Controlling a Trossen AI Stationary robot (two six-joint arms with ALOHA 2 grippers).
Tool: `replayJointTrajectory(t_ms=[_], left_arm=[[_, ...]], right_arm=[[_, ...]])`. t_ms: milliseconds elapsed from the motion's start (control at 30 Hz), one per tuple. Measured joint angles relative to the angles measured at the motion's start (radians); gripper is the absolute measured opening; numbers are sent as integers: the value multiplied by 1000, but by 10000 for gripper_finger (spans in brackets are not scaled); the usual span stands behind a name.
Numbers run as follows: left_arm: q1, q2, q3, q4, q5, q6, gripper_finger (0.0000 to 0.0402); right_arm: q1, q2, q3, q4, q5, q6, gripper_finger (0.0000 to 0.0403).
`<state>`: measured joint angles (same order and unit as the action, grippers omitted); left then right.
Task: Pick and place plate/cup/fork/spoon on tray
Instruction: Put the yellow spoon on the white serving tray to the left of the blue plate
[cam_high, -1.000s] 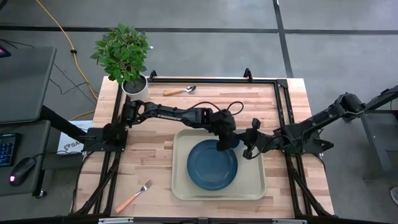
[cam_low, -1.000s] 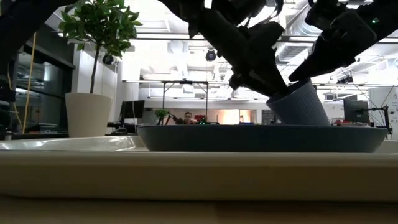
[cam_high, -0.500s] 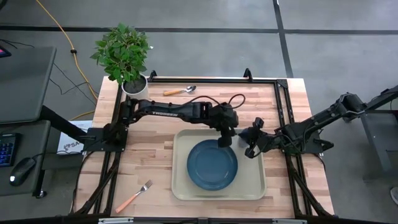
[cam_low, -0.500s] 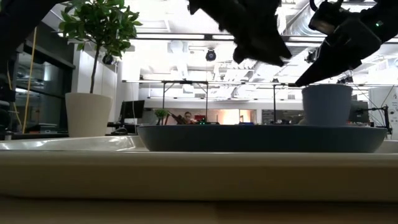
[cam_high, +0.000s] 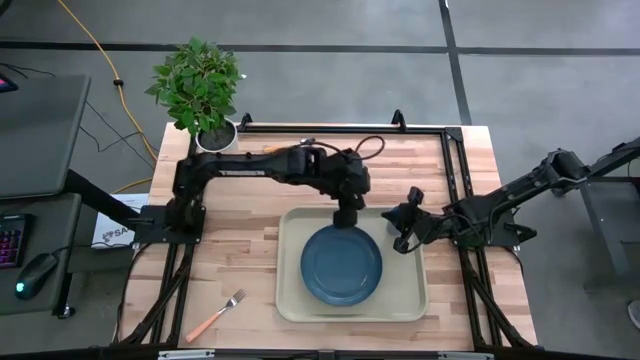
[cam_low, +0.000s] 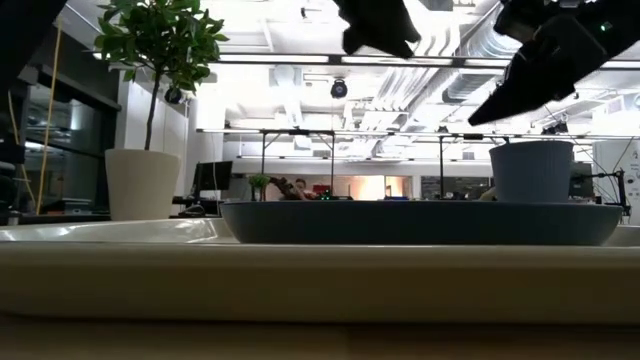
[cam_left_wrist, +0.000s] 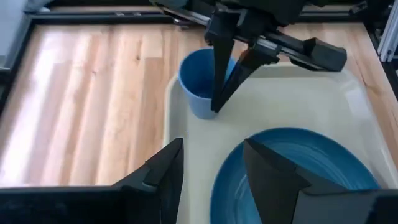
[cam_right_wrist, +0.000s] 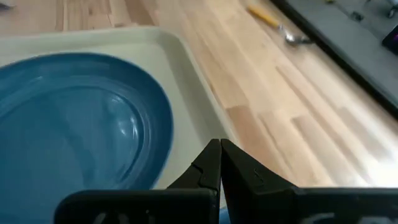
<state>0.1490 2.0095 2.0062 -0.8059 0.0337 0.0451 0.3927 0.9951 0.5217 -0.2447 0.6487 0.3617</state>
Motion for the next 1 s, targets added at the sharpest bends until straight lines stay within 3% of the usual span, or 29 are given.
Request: replayJointTrajectory(t_ms=[100,200,567,733,833,1000], left_arm=[[0,-85,-71,-5,-5,-1,147],[0,-214,-225,82,-36,-8,147],[-20,-819,-1111,710,-133,-155,147],[-54,-979,-1428,1100,-186,-172,147],[-55,-1005,-1541,1253,-225,-173,147],[-35,-991,-1573,1239,-256,-184,147]], right_arm=[[0,-7,20,21,34,-28,0],[0,-15,24,60,63,-69,0],[-3,-21,25,259,90,-224,0],[-32,-21,25,343,100,-283,0],[-61,-21,25,363,94,-291,6],[-106,-21,25,372,82,-259,38]])
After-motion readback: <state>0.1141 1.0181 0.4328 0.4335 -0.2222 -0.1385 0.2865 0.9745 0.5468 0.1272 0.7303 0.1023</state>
